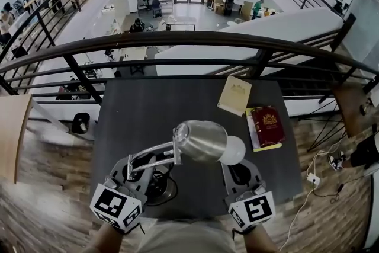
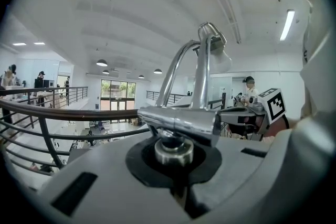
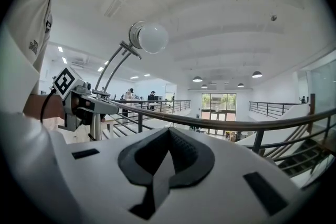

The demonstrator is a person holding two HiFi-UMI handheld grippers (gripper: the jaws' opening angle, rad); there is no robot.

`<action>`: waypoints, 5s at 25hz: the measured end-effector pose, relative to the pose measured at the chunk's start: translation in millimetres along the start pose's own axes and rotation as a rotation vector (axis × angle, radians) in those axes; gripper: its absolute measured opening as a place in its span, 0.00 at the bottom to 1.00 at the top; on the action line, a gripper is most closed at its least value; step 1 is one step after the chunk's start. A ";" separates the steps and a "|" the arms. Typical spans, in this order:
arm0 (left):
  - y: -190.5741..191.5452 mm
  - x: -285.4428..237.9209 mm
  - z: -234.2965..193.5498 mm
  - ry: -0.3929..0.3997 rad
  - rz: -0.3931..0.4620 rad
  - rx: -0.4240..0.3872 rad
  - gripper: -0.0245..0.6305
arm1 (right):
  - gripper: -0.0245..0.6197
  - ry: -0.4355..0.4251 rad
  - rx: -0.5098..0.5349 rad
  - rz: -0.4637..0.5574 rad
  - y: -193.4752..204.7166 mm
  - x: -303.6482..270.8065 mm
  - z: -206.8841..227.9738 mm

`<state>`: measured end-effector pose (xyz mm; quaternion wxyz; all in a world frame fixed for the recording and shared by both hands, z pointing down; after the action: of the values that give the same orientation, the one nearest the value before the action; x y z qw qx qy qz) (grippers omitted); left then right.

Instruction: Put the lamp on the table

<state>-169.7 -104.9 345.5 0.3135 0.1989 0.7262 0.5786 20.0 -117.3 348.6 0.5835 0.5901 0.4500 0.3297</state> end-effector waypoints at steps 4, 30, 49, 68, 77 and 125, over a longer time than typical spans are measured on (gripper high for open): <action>-1.3 -5.6 -1.4 -0.027 -0.006 0.014 0.04 | 0.04 -0.032 0.007 -0.010 1.9 -6.1 7.0; -49.8 -140.8 -108.1 -0.035 0.075 -0.106 0.04 | 0.04 -0.027 0.001 0.019 13.4 -127.2 80.6; 2.2 -318.7 -240.0 0.028 0.098 -0.162 0.04 | 0.04 0.013 0.003 0.061 52.7 -326.8 121.5; 90.9 -375.8 -275.1 0.054 0.062 -0.194 0.04 | 0.04 0.064 -0.029 0.031 139.6 -382.7 127.9; 102.1 -381.6 -276.1 0.042 0.057 -0.212 0.04 | 0.04 0.043 -0.047 -0.031 166.9 -377.5 121.2; -24.3 -213.6 -144.0 -0.093 0.186 -0.123 0.42 | 0.04 -0.005 -0.017 0.113 4.9 -216.4 76.1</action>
<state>-111.9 -353.3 389.4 0.3033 0.2724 0.6524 0.6389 8.6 -344.9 375.2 0.5702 0.6103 0.4118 0.3645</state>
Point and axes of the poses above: the fingertips, and each gripper's own axes: x backward along the fingers, z to its right, y out of its underside, the point moved 2 cm from there along x, backward along the fingers, and after that the axes turned 14 degrees about y, right-handed, at the moved point
